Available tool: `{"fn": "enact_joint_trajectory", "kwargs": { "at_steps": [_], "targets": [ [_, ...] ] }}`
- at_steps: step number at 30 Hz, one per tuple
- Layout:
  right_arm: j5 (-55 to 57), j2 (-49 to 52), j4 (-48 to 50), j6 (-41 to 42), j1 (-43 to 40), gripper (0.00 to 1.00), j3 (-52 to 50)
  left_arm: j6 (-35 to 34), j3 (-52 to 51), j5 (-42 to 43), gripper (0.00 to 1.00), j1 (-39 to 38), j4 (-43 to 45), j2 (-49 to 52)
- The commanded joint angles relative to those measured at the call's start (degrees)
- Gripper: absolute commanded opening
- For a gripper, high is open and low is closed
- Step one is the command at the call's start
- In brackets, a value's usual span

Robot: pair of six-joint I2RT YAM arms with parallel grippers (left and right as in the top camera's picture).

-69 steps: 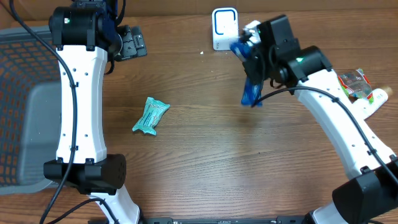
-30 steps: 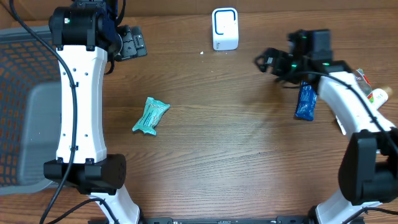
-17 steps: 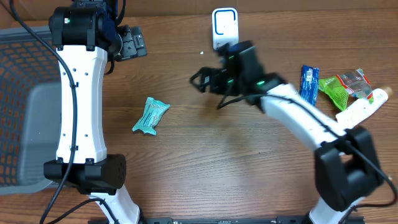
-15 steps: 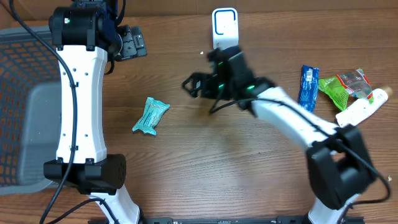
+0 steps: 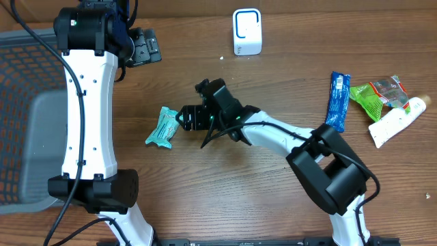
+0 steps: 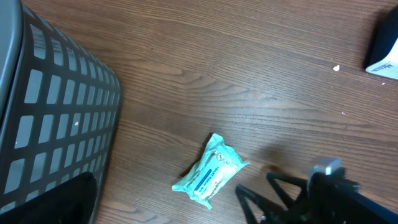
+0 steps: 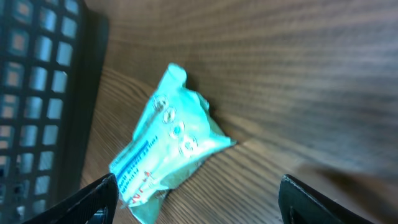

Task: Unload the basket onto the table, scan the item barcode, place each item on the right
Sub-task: 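Reach the right gripper to the teal tissue pack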

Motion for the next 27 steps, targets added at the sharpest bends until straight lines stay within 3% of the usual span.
{"fn": "enact_joint_trajectory", "kwargs": {
  "at_steps": [1,12,14,16,20,23,27],
  "targets": [
    [3.0,0.9,1.0,0.2,1.7,0.82,1.0,0.9,0.0,-0.7,1.00,-0.1,0.1,0.1],
    [7.7,5.4,4.7,0.2,5.4,0.77,1.0,0.9,0.0,-0.7,0.99,-0.1,0.0,0.1],
    [8.1,6.2,4.8,0.3,5.4,0.71,1.0,0.9,0.0,-0.7,1.00,-0.1,0.1,0.1],
    [8.4,6.6,4.5,0.3,5.3,0.55,1.0,0.9,0.0,-0.7,1.00,-0.1,0.0,0.1],
    [10.0,6.7,2.4,0.2,4.8,0.40,1.0,0.9,0.0,-0.7,1.00,-0.1,0.1,0.1],
    [9.6,6.6,2.0,0.2,4.3,0.34,1.0,0.9,0.0,-0.7,0.99,-0.1,0.1,0.1],
    [6.5,6.6,2.3,0.2,3.9,0.35,1.7,0.9,0.0,-0.7,1.00,-0.1,0.1,0.1]
  ]
}}
